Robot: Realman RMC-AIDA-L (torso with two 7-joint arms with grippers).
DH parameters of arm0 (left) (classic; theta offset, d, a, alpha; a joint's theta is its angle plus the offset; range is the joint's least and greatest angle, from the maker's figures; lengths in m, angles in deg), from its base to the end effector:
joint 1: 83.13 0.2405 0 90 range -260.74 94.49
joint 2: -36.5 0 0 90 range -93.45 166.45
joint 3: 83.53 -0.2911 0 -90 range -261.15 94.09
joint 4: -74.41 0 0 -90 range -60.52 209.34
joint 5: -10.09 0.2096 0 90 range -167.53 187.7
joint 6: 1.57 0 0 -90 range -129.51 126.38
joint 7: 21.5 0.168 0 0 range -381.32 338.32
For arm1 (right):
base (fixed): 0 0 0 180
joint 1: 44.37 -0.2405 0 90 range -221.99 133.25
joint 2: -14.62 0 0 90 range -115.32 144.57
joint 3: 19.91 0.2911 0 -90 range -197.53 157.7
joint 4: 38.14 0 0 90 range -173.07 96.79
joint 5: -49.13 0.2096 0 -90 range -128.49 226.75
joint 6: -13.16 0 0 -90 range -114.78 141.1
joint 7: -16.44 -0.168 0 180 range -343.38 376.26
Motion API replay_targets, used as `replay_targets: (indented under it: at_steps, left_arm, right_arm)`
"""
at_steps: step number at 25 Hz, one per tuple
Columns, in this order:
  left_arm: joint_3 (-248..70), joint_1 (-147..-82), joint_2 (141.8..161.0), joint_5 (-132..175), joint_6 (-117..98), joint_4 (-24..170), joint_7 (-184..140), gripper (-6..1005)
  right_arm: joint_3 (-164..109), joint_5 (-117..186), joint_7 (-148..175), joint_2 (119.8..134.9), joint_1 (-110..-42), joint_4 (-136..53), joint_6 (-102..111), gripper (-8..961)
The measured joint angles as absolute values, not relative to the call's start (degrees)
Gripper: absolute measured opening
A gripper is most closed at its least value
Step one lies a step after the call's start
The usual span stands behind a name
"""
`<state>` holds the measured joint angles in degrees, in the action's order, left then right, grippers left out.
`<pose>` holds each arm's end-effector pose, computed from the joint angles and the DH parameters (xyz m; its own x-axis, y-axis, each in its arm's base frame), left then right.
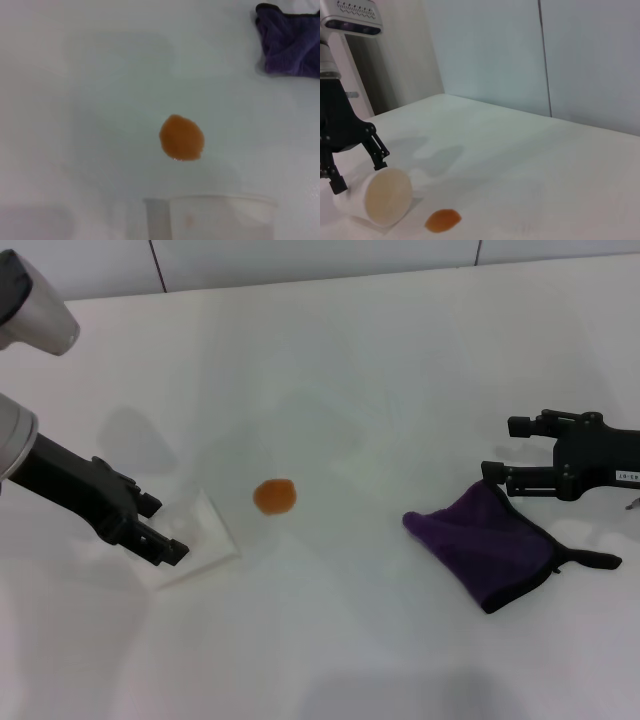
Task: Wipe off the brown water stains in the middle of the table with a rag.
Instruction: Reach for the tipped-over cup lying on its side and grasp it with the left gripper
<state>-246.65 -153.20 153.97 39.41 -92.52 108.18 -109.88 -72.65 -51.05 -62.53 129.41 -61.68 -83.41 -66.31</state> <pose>-0.2320 0.4148 -0.0376 0.8481 0.4679 -0.2485 0.4672 -0.8817 -0.0655 0.3366 0.3332 0.0039 0.8065 -0.3323 -0.4891 -0.5290 -0.7750 -0.3458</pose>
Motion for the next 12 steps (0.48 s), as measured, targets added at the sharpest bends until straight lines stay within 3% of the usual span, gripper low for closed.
replay_targets:
  at_steps: [12]
  left_arm:
    - [-246.65,-153.11,154.08,39.57,-91.84,108.20,-109.99,812]
  right_arm:
    - [-72.61,-51.06,-62.28,129.41,-61.68,-83.41,-66.48,827]
